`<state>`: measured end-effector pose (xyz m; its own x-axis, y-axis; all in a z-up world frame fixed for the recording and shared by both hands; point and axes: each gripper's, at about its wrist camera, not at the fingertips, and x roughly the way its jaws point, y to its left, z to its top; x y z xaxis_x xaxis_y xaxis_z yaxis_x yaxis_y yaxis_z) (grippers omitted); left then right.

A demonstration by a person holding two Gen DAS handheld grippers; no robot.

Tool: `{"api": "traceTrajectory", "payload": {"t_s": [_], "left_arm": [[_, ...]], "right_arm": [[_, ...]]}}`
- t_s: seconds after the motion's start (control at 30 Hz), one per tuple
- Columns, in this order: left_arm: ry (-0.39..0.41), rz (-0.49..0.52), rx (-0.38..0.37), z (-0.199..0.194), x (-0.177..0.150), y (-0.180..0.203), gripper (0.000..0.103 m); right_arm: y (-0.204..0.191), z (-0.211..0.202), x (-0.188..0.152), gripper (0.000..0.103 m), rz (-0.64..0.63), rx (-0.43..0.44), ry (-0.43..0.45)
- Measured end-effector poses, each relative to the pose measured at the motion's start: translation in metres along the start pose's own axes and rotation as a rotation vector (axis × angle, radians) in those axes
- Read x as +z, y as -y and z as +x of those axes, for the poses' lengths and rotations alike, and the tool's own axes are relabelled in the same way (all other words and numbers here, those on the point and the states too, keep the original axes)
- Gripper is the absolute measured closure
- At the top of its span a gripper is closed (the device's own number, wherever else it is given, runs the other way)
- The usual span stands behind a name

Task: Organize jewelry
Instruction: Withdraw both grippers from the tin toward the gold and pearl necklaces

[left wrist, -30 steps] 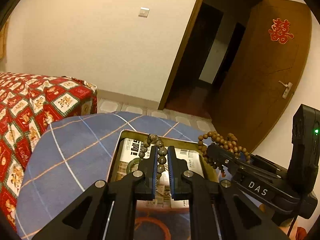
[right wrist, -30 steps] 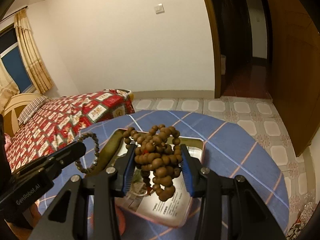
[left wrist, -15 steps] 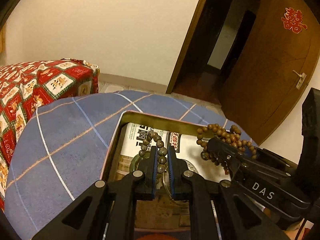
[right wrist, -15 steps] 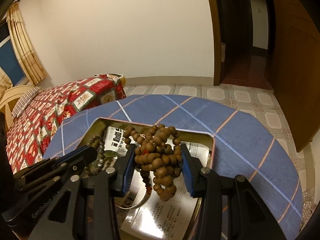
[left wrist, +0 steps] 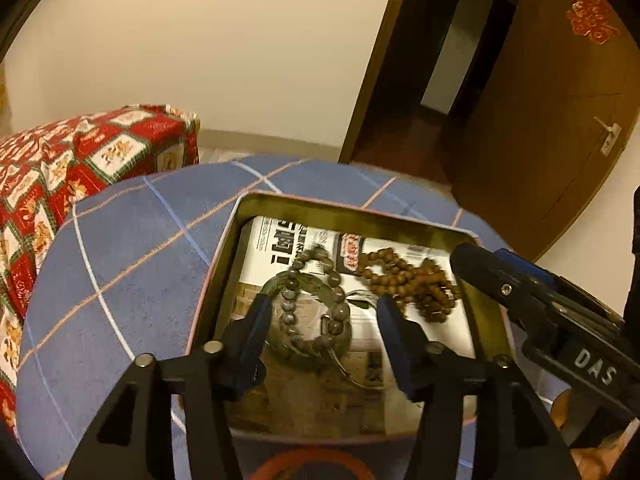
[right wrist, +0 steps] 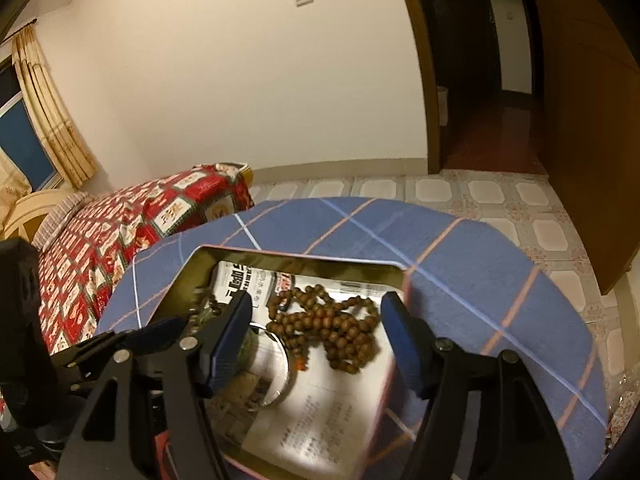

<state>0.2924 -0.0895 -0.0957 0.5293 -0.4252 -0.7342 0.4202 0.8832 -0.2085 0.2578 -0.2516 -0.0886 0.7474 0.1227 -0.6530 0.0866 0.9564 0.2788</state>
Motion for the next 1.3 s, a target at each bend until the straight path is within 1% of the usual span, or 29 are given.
{"api": "traceTrajectory", "payload": {"t_s": [0.17, 0.33, 0.47, 0.6, 0.77, 0.9, 1.13, 1.2, 1.3], "left_arm": [[0.031, -0.018, 0.016, -0.03, -0.009, -0.002, 0.045], [0.062, -0.05, 0.022, -0.06, -0.027, -0.003, 0.044], [0.078, -0.053, 0.034, -0.08, -0.043, -0.002, 0.044], [0.098, -0.034, 0.059, -0.1, -0.061, -0.002, 0.044], [0.122, -0.056, 0.078, -0.127, -0.087, -0.012, 0.044], [0.128, -0.075, 0.099, -0.143, -0.108, -0.024, 0.044], [0.114, -0.12, 0.133, -0.164, -0.141, -0.05, 0.044], [0.114, -0.131, 0.126, -0.169, -0.149, -0.055, 0.044], [0.103, -0.113, 0.099, -0.176, -0.163, -0.058, 0.044]], "right_arm": [[0.008, -0.023, -0.013, 0.033, 0.009, -0.031, 0.018], [0.012, -0.039, -0.036, 0.033, 0.014, -0.046, -0.004], [0.008, -0.053, -0.056, 0.033, 0.009, -0.031, -0.022], [-0.001, -0.07, -0.07, 0.033, -0.024, -0.026, -0.016], [-0.01, -0.084, -0.088, 0.033, -0.042, -0.012, -0.015], [-0.017, -0.089, -0.101, 0.033, -0.059, 0.008, -0.036], [-0.033, -0.096, -0.124, 0.033, -0.117, 0.035, -0.069], [-0.038, -0.098, -0.131, 0.033, -0.141, 0.043, -0.082], [-0.046, -0.099, -0.143, 0.033, -0.191, 0.054, -0.109]]}}
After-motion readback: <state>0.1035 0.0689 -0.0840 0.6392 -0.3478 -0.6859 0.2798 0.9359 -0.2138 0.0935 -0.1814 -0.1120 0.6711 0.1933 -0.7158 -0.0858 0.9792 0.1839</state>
